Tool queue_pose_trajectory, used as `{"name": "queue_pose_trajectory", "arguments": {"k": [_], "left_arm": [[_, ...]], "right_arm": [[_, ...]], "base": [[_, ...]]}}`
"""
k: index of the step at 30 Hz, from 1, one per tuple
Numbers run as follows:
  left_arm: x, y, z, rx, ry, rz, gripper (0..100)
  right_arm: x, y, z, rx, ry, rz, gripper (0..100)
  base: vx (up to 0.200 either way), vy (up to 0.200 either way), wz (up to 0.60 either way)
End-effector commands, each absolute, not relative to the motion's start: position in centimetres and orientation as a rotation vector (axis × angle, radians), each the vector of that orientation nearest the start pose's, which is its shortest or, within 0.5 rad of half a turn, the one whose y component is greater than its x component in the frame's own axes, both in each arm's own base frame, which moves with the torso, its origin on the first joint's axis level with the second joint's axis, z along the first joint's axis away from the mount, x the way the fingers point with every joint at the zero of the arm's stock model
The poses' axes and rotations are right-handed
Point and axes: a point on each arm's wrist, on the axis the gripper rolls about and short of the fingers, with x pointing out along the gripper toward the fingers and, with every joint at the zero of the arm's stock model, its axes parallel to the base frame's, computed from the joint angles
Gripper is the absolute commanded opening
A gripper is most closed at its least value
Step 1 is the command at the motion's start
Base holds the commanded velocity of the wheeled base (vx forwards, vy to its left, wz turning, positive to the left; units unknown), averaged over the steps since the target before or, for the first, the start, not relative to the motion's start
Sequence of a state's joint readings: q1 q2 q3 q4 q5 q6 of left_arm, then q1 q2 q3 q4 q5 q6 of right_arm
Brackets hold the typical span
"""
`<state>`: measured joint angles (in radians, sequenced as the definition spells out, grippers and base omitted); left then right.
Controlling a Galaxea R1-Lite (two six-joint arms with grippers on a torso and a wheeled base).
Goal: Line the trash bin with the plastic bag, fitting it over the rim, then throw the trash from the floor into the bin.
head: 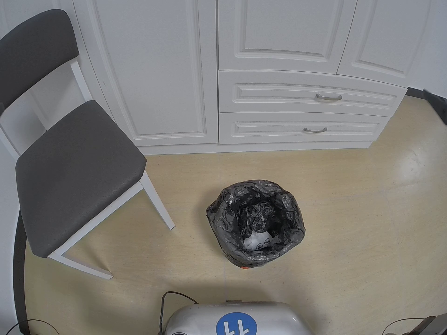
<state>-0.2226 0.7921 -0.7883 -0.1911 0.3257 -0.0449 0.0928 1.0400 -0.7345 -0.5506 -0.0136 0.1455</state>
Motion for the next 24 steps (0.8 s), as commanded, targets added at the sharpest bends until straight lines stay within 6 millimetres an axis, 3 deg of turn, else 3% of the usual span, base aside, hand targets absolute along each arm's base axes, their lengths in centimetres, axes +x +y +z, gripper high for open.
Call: {"name": "queue_pose_trajectory", "arguments": {"k": [1,5,8,10,18,24], "left_arm": [[4.1,-0.1,32.9,-0.118,-0.288,0.126,100],[2.8,0.2,33.1,-0.111,-0.311,0.128,100],[1.5,0.5,32.9,-0.094,-0.332,0.142,100],[1.2,0.5,32.8,-0.094,-0.337,0.145,100],[-1.4,1.1,30.5,-0.098,-0.322,0.214,100],[-3.5,1.4,28.6,-0.088,-0.309,0.278,100]], "right_arm": [[9.1,0.7,33.4,0.171,-0.397,0.079,100],[7.0,0.5,33.0,0.166,-0.386,0.078,100],[4.2,0.3,31.7,0.164,-0.357,0.076,100],[3.7,0.2,31.4,0.164,-0.351,0.074,100],[-1.4,-0.2,24.9,0.158,-0.344,0.068,100],[-3.1,-0.4,21.8,0.158,-0.337,0.04,100]], "base": [[0.0,0.0,0.0],[0.0,0.0,0.0],[0.0,0.0,0.0],[0.0,0.0,0.0],[0.0,0.0,0.0],[0.0,0.0,0.0]]}}
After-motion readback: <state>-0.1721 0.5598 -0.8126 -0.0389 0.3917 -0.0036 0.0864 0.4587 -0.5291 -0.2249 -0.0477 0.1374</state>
